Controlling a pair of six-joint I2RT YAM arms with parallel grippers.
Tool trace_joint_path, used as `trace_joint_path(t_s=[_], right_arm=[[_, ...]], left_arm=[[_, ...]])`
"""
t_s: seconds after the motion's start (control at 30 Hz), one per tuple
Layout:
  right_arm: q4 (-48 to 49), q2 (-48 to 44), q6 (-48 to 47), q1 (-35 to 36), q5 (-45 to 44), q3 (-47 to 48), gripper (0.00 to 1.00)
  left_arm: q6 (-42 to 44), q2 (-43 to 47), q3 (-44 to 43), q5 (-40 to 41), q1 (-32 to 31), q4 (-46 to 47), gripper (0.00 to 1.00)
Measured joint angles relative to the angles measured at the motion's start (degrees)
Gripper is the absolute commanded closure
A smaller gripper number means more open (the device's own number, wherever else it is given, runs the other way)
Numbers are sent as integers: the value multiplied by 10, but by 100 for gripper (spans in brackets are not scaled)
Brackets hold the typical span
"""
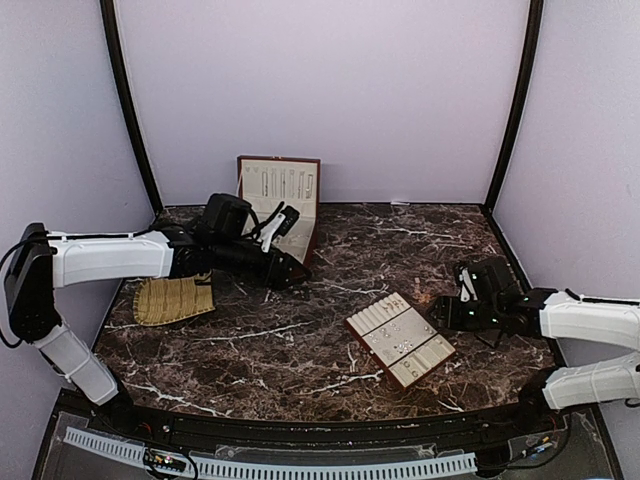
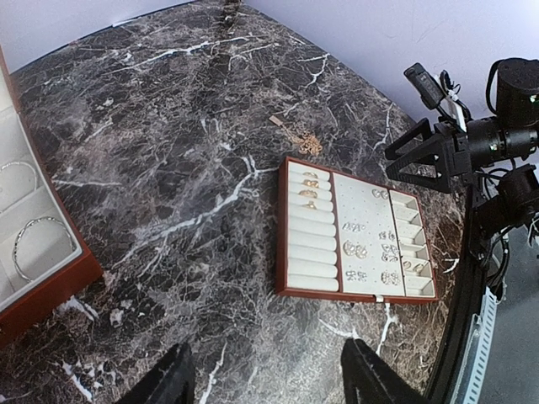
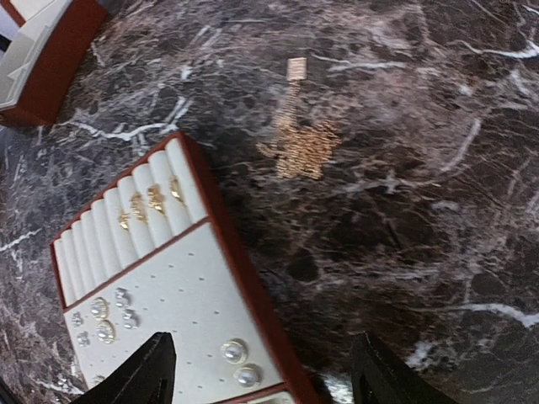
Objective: Organize the mixed jewelry
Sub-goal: Insert the earring into the earring holder, then adjust the compartment layer at the center of the board.
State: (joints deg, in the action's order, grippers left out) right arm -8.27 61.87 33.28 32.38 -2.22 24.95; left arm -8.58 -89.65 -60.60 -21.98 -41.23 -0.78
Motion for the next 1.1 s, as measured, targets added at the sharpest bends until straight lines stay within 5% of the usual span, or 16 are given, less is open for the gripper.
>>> trace_joint_path(t_s=[0.73,1.1], right_arm=[[-60,-19,33,-17,109,-45,37],[-15,0,26,30,173,-45,35]], left_arm=[[4,6,0,4,-4,11,37],[35,6,4,75,-84,-11,39]])
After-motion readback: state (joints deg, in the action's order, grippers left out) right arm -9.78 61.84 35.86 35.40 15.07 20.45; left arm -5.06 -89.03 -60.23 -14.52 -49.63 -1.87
